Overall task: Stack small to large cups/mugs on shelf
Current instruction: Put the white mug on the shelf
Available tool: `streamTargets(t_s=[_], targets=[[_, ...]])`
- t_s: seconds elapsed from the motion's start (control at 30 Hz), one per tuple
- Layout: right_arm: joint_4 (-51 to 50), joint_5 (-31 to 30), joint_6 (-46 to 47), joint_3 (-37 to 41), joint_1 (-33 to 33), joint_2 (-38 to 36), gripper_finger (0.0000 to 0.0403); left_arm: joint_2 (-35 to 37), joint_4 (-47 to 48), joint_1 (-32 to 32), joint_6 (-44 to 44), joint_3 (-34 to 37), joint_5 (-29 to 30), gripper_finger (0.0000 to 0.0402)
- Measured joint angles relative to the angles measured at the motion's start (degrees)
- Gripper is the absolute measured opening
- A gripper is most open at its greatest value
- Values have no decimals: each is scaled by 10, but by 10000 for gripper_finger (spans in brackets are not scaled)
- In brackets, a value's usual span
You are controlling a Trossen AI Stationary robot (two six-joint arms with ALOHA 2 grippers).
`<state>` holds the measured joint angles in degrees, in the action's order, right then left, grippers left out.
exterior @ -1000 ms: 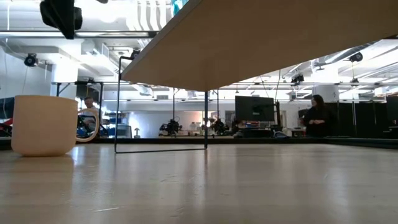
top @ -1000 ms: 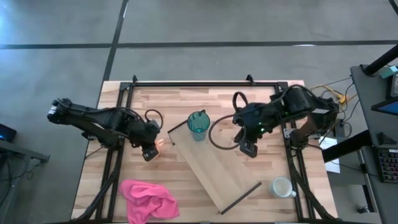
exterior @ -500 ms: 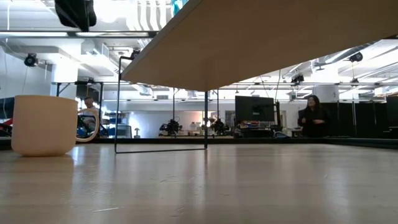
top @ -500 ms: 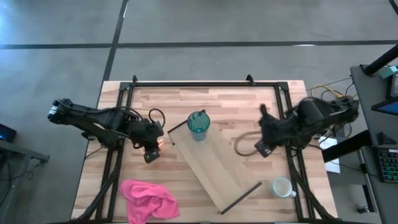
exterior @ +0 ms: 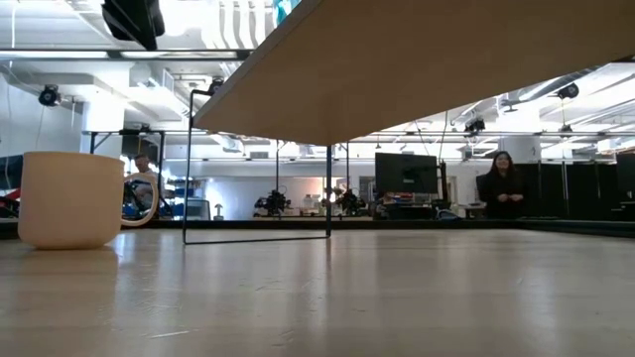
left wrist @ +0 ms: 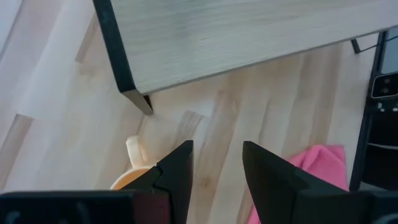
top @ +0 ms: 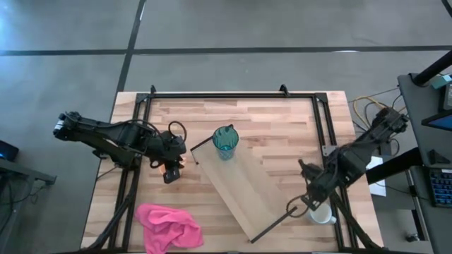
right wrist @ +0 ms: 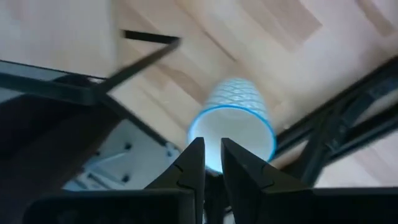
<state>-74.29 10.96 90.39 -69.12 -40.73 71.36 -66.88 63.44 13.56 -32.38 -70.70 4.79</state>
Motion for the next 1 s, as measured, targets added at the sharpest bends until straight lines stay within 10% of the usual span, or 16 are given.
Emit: streamTargets(t_s=[1.0], targets=[[43, 73, 10, 127, -50, 11, 48, -1, -1, 0, -2, 0, 2, 125]])
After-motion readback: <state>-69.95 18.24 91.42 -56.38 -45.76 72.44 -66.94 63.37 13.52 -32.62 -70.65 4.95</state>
